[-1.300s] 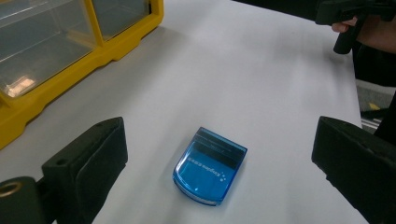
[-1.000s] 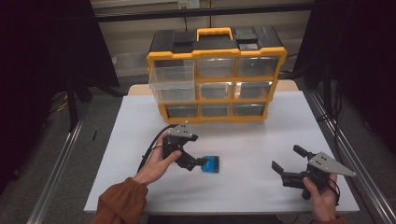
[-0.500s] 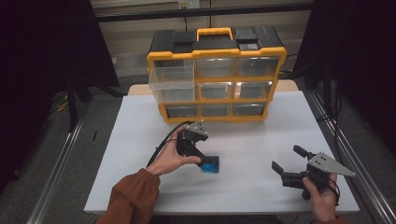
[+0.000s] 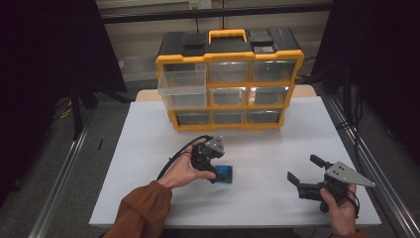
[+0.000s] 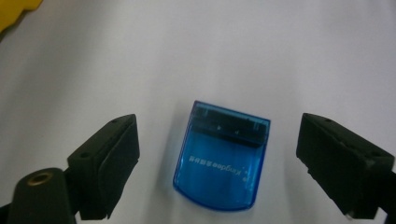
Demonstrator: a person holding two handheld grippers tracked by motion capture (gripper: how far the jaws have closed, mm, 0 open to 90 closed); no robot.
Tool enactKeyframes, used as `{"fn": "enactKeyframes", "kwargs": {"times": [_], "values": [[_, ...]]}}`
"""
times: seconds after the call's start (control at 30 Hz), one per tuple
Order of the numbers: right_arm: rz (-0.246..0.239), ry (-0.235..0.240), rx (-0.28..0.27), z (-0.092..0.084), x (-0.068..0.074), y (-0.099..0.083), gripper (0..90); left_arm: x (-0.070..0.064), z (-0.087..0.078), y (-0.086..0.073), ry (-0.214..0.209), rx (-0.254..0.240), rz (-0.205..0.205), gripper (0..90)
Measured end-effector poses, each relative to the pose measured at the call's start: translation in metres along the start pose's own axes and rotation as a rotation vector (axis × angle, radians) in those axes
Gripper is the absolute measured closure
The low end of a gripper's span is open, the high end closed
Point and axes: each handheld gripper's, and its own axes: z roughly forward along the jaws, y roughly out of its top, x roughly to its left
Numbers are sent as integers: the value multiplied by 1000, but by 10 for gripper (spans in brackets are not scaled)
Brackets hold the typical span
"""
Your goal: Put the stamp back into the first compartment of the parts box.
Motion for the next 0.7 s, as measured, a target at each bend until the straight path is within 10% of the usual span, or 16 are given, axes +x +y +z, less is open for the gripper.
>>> {"fn": "enactKeyframes", "kwargs": {"times": [0.33,0.7], "values": [[-2,3,2,0,0,0,2,-2,18,-1,-65,61,10,214],[-3,5,7,0,0,0,2,-5,29,-3,-22,62,30,359]]}}
